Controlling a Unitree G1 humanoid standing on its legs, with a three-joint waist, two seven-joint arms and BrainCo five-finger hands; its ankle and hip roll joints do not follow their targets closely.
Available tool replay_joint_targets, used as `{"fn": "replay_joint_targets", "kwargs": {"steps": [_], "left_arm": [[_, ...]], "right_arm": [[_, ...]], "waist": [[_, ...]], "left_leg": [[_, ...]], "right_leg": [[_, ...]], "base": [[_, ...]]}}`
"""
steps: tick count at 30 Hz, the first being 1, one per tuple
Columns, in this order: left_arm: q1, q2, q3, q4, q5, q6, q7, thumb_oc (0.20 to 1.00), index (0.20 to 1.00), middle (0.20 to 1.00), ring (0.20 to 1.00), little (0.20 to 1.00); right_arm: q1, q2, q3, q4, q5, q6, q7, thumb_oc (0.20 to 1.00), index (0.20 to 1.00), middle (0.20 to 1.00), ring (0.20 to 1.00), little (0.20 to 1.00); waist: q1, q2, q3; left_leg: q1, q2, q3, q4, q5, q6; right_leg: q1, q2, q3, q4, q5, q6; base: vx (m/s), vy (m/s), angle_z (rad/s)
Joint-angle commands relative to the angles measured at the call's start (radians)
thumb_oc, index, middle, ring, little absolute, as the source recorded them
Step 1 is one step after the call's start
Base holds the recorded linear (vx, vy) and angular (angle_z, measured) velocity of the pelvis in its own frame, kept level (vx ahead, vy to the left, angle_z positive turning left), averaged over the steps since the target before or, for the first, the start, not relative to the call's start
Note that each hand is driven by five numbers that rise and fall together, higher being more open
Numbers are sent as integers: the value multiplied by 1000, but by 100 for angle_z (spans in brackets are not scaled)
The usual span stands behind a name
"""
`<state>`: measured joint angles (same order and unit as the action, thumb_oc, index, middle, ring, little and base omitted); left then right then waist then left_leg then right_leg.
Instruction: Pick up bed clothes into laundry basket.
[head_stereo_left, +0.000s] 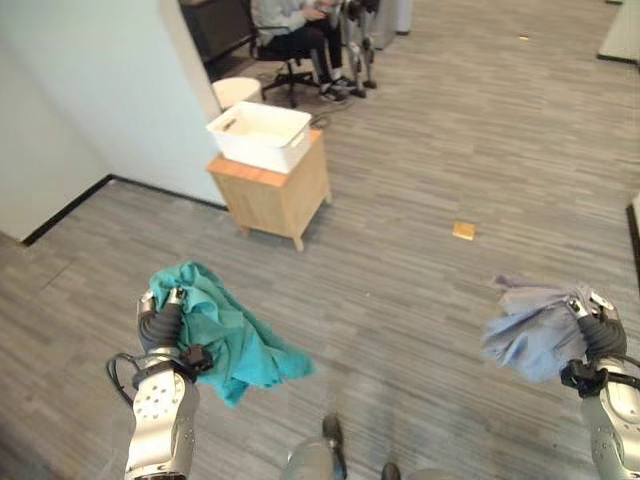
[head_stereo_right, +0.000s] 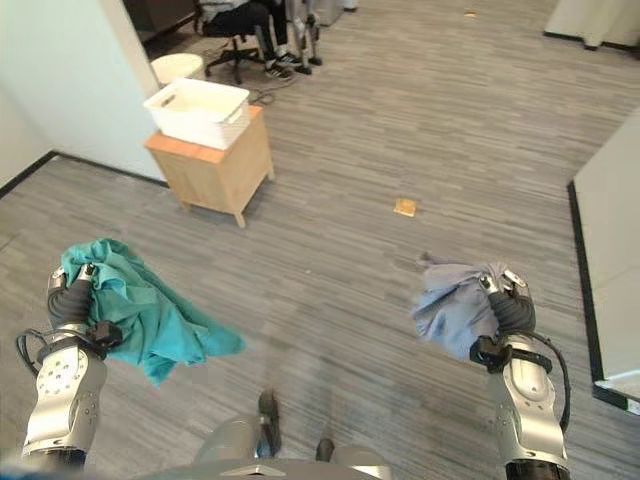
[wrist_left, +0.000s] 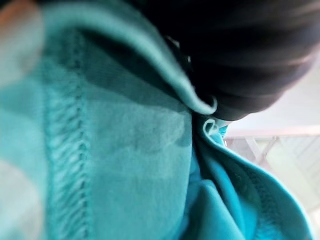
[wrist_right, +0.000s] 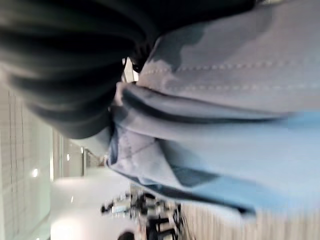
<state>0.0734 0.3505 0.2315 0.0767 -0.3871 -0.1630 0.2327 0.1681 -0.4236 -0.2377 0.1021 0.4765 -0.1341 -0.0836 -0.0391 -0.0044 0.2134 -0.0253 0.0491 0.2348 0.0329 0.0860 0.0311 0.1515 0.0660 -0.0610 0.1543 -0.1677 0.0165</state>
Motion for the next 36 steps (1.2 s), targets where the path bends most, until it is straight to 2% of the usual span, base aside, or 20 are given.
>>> {"fn": "replay_joint_targets", "kwargs": {"steps": [1, 2, 3, 4, 5, 6, 7, 8, 10, 14, 15, 24, 28, 30, 33, 34, 35, 36], "left_arm": [[-46, 67, 40, -67, 14, -67, 23, 200, 200, 200, 200, 200], [-57, 79, 30, -64, 19, -70, 18, 200, 200, 200, 200, 200], [-58, 79, 30, -64, 19, -70, 18, 200, 200, 200, 200, 200], [-64, 82, 22, -63, 14, -73, 11, 200, 200, 200, 200, 200], [-64, 82, 22, -62, 14, -73, 11, 200, 200, 200, 200, 200], [-81, 79, 6, -53, -3, -75, 6, 200, 200, 200, 200, 200], [-85, 91, 12, -92, 34, -76, 13, 200, 200, 200, 200, 200], [-84, 66, -6, -67, 7, -70, 12, 200, 200, 200, 200, 200], [-89, 50, -16, -53, -11, -82, 13, 200, 200, 200, 200, 200], [-92, 45, -34, -15, -26, -80, 3, 200, 200, 200, 200, 200], [-15, 63, -8, -76, -30, -50, -28, 200, 200, 200, 200, 200], [56, 60, 77, -54, -2, -48, 9, 200, 200, 200, 200, 200], [57, 59, 88, -50, -11, -48, 19, 200, 200, 200, 200, 200], [55, 67, 94, -36, -14, -47, 24, 200, 200, 200, 200, 200], [32, 80, 89, -12, -20, -49, 35, 200, 200, 200, 200, 200], [21, 82, 84, -2, -20, -49, 35, 200, 200, 200, 200, 200], [12, 93, 74, 1, -16, -47, 35, 200, 200, 200, 200, 200], [10, 94, 75, 2, -16, -47, 35, 200, 200, 200, 200, 200]], "right_arm": [[-71, -16, -21, -78, -33, -63, 2, 200, 200, 200, 200, 200], [-82, -1, -5, -71, -47, -58, 3, 200, 200, 200, 200, 200], [-83, -1, -5, -71, -48, -58, 2, 200, 200, 200, 200, 200], [-87, 5, -4, -67, -52, -56, -2, 200, 200, 200, 200, 200], [-87, 5, -4, -67, -52, -56, -2, 200, 200, 200, 200, 200], [-90, 11, -6, -68, -43, -62, -8, 200, 200, 200, 200, 200], [-83, -25, -68, -43, -110, -81, -60, 200, 200, 200, 200, 200], [-89, -9, -20, -67, -66, -56, -21, 200, 200, 200, 200, 200], [-96, -16, -3, -80, -46, -69, -13, 200, 200, 200, 200, 200], [-96, -23, -14, -76, -44, -76, -14, 200, 200, 200, 200, 200], [-9, 15, -2, -67, -22, -56, -16, 200, 200, 200, 200, 200], [-63, 23, 29, -77, -21, -61, -6, 200, 200, 200, 200, 200], [-64, 20, 24, -80, -25, -57, -11, 200, 200, 200, 200, 200], [-69, 18, 16, -79, -25, -59, -15, 200, 200, 200, 200, 200], [-95, 20, 9, -77, -36, -61, -25, 200, 200, 200, 200, 200], [-101, 23, 12, -78, -40, -63, -24, 200, 200, 200, 200, 200], [-111, 29, 25, -85, -46, -65, -22, 200, 200, 200, 200, 200], [-113, 29, 25, -85, -46, -65, -22, 200, 200, 200, 200, 200]], "waist": [[10, -24, -16], [-4, -9, 1], [-4, -10, 1], [-14, -3, -5], [-14, -3, -6], [-25, 5, -19], [-33, -5, -20], [-29, -7, -34], [-28, -10, -47], [-27, -14, -60], [-23, -21, -42], [16, -32, -27], [18, -36, -20], [20, -36, -17], [23, -24, -4], [21, -21, 5], [20, -5, 28], [21, -6, 27]], "left_leg": [[39, 12, -3, 17, -42, -39], [55, 11, -11, 6, -44, -32], [54, 10, -11, 5, -44, -32], [74, 7, -28, -12, -52, -33], [76, 7, -28, -15, -52, -34], [79, 1, -60, -27, -61, -45], [75, -18, -82, -12, -83, -43], [68, -25, -93, -14, -91, -44], [75, -27, -85, -29, -83, -46], [71, -25, -100, -25, -81, -51], [81, 3, -35, -81, -50, -71], [83, 2, -31, -50, -78, -59], [66, 1, -44, -32, -89, -57], [60, -2, -54, -25, -97, -53], [56, -10, -64, -15, -123, -26], [64, -16, -66, -10, -140, -12], [82, -20, -58, -4, -165, 14], [77, -20, -55, -4, -161, 14]], "right_leg": [[-181, -106, -33, 237, 160, 111], [-243, -112, -16, 310, 170, 138], [-246, -113, -15, 315, 167, 139], [-266, -125, 21, 265, 140, 115], [-263, -124, 21, 261, 140, 115], [-266, -148, 82, 134, 125, 101], [-233, -160, 103, 37, 140, 106], [-193, -157, 128, -32, 139, 107], [-174, -145, 131, -66, 155, 101], [-149, -135, 121, -105, 158, 90], [-142, -111, -54, -120, 146, 70], [-127, -122, -57, -122, 153, 76], [-129, -130, -58, -122, 151, 79], [-130, -135, -60, -110, 142, 81], [-177, -155, -55, 24, 123, 100], [-209, -163, -49, 125, 125, 119], [-292, -180, -58, 335, 179, 146], [-299, -180, -56, 338, 183, 145]], "base": [[-70, 89, -9], [-53, 59, -6], [8, 54, 8], [54, 4, 15], [128, -62, 27], [159, -87, 27], [135, -82, 77], [66, -13, 81], [41, -39, 65], [63, -57, 3], [30, -34, 2], [31, 32, -4], [56, 50, -2], [101, 81, 14], [129, 152, 15], [154, 266, 3], [107, 217, 1], [199, 270, -5]]}}
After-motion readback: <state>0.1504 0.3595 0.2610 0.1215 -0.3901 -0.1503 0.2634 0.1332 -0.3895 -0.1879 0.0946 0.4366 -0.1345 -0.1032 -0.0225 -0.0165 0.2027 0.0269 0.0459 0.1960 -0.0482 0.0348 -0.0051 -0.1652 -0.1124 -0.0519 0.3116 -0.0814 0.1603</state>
